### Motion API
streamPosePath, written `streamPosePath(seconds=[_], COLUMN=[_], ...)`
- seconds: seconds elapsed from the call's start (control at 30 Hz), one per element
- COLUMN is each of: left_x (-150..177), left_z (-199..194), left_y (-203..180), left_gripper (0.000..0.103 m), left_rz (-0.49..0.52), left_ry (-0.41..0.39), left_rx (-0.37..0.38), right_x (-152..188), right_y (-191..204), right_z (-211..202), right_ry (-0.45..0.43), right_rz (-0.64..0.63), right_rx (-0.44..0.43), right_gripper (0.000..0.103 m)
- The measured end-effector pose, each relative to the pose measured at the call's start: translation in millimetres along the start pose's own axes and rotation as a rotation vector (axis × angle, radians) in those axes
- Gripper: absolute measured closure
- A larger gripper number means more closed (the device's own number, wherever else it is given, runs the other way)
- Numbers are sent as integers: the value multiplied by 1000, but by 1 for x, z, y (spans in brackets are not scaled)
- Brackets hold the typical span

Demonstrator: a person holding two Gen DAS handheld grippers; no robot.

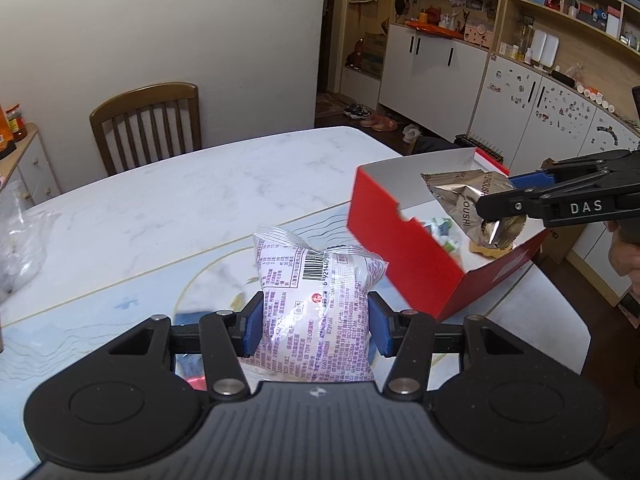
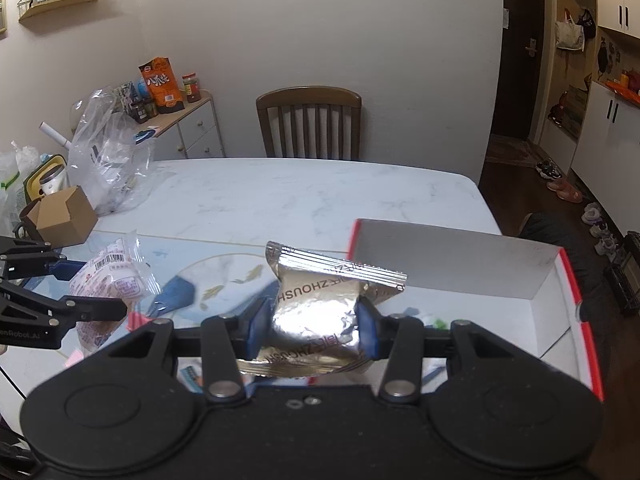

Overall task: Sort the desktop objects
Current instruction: 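Carry the pink-printed bag with the left gripper while the right carries the foil packet into the shoebox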

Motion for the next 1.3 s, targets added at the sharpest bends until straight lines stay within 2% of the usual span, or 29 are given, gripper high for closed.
streamPosePath(seconds=[0.43, 0.83, 1.1, 1.3], left_x=[-21, -37, -39, -39], left_z=[45, 93, 131, 156], left_y=[-64, -134, -165, -176], left_gripper=[52, 52, 52, 52], left_rz=[65, 198, 255, 255], left_ry=[36, 81, 123, 165], left_rx=[37, 111, 131, 140], right_x=[15, 34, 41, 40], right_y=[-72, -128, -152, -162], right_z=[6, 12, 30, 48], right_ry=[23, 57, 93, 121], right_rz=[50, 89, 83, 64], right_rx=[29, 95, 125, 118], right_gripper=[58, 58, 58, 58])
Point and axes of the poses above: each gripper's, at about its wrist camera, not at the fingertips, and z roughly the way its jaws point, y to its left, x to its underside, the point moved 6 cm from there along z, roughly the way its jaws point, and after that the axes turned 10 degrees about -z, right-handed, at the moved point
